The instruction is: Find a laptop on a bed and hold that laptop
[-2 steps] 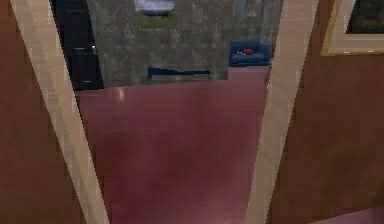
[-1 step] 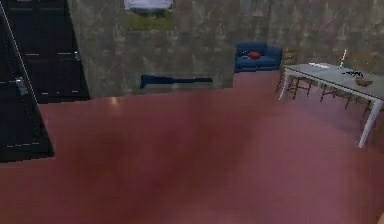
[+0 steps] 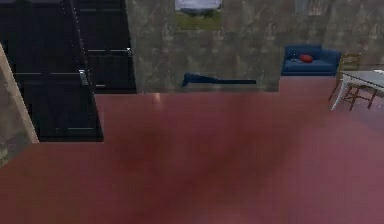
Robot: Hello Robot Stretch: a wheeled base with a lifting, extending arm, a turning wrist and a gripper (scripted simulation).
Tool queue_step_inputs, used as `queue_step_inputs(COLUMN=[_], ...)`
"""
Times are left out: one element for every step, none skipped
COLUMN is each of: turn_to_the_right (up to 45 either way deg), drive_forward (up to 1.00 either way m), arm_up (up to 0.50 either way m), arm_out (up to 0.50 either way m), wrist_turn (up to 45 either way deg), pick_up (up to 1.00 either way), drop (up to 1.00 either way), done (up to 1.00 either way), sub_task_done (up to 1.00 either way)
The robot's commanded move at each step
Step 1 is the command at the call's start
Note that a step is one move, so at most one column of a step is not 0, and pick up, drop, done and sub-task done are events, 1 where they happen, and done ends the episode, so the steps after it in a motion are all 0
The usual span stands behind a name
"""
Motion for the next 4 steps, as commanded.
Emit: queue_step_inputs(turn_to_the_right=[0.0, -21.0, 0.0, -3.0], drive_forward=[0.45, 0.0, 1.0, 0.0], arm_up=[0.0, 0.0, 0.0, 0.0], arm_out=[0.0, 0.0, 0.0, 0.0], wrist_turn=[0.0, 0.0, 0.0, 0.0], pick_up=[0.0, 0.0, 0.0, 0.0], drop=[0.0, 0.0, 0.0, 0.0], done=[0.0, 0.0, 0.0, 0.0], sub_task_done=[0.0, 0.0, 0.0, 0.0])
